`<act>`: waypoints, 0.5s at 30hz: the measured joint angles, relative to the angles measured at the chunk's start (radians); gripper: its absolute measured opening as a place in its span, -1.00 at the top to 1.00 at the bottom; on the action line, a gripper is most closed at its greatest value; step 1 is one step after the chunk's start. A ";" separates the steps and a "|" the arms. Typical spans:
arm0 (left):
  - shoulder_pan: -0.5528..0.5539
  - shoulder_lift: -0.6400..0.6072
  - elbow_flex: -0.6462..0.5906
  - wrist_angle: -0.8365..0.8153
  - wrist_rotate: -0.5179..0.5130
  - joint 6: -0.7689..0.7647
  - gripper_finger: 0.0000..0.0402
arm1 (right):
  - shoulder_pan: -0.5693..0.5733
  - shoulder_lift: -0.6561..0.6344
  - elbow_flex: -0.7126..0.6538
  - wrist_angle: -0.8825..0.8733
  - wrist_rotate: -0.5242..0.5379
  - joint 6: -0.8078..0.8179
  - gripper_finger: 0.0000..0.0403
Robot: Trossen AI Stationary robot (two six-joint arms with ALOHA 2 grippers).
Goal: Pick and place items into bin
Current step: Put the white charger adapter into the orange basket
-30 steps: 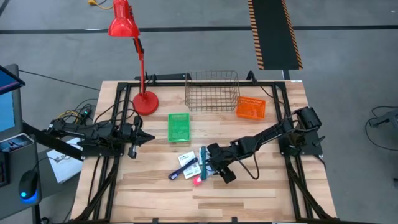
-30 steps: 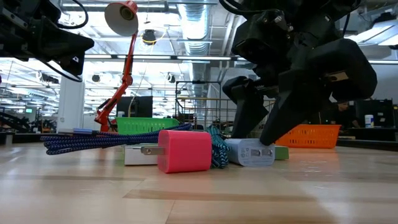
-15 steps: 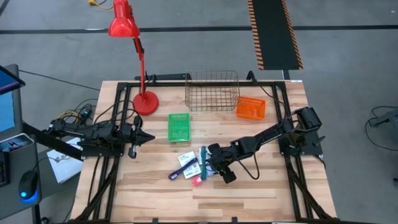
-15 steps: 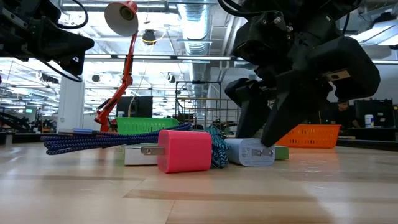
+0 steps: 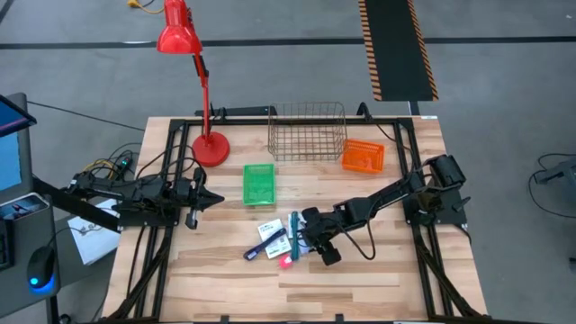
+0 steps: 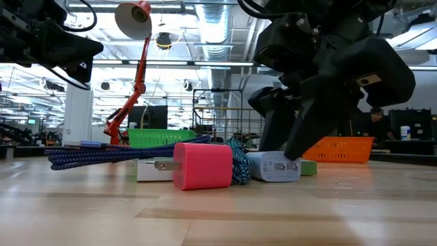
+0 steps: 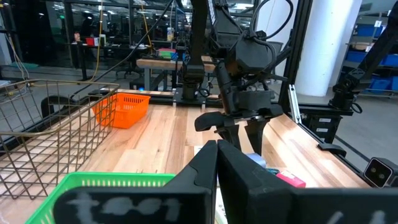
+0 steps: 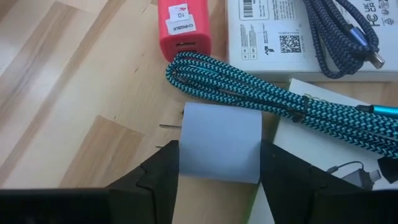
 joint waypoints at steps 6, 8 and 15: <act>0.000 0.000 0.000 0.000 0.000 0.000 1.00 | 0.009 -0.002 0.000 -0.007 -0.001 0.046 0.09; 0.000 0.000 0.000 0.000 0.000 0.000 1.00 | 0.012 -0.003 0.001 -0.011 0.000 0.060 0.11; 0.000 0.000 0.000 0.000 0.000 0.000 1.00 | 0.031 -0.001 0.089 -0.202 -0.003 0.066 0.11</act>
